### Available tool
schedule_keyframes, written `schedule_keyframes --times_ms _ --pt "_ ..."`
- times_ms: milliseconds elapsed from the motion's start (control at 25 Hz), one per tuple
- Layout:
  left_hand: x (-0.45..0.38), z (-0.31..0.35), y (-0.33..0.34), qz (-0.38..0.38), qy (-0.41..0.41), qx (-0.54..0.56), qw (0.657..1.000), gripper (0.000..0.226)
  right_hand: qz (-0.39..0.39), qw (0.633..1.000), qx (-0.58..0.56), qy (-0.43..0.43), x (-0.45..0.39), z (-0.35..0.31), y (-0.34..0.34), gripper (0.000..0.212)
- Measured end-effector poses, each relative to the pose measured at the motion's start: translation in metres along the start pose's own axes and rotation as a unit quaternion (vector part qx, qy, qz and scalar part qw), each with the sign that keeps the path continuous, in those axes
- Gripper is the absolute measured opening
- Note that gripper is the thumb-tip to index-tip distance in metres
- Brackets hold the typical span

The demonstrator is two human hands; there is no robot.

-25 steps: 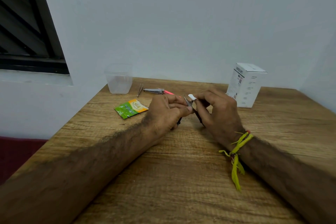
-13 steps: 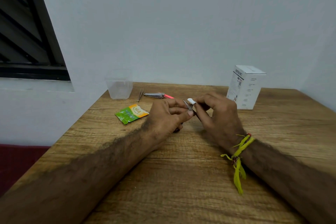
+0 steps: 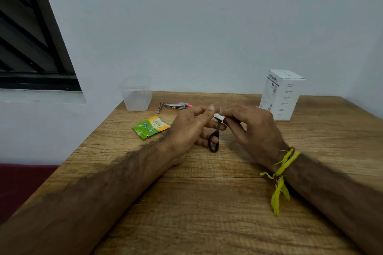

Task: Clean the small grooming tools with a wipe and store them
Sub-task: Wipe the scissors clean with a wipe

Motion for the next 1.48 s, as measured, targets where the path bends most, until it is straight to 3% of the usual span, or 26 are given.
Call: schedule_keyframes --times_ms 160,280,560,1360,1480 --pt "-0.002 -0.005 -0.005 0.021 0.002 0.006 1.000 0.023 0.029 0.999 -0.020 0.025 0.005 -0.002 -0.008 0.014" --pt "-0.006 -0.006 -0.006 0.023 0.010 0.004 1.000 0.025 -0.035 0.999 0.007 0.007 0.009 -0.009 0.009 0.014" --pt "-0.012 -0.010 -0.014 0.060 0.018 -0.014 0.998 0.022 -0.091 0.992 0.083 -0.018 0.008 -0.009 0.030 0.019" --pt "-0.010 -0.010 -0.020 0.088 0.016 0.028 0.996 0.018 -0.127 0.991 0.030 -0.007 0.009 -0.012 0.036 0.022" --pt "-0.007 -0.008 -0.015 0.077 0.010 0.031 0.996 0.018 -0.105 0.994 0.024 0.018 0.005 -0.005 0.028 0.020"
Point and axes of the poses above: each hand's wrist, its own x-axis away from the middle knuckle, its own y-axis out of the palm, z = x × y, the point moved 9 cm from there along -x, towards the middle knuckle, and after that the axes turned 6 degrees about z, right-handed, at the moved point
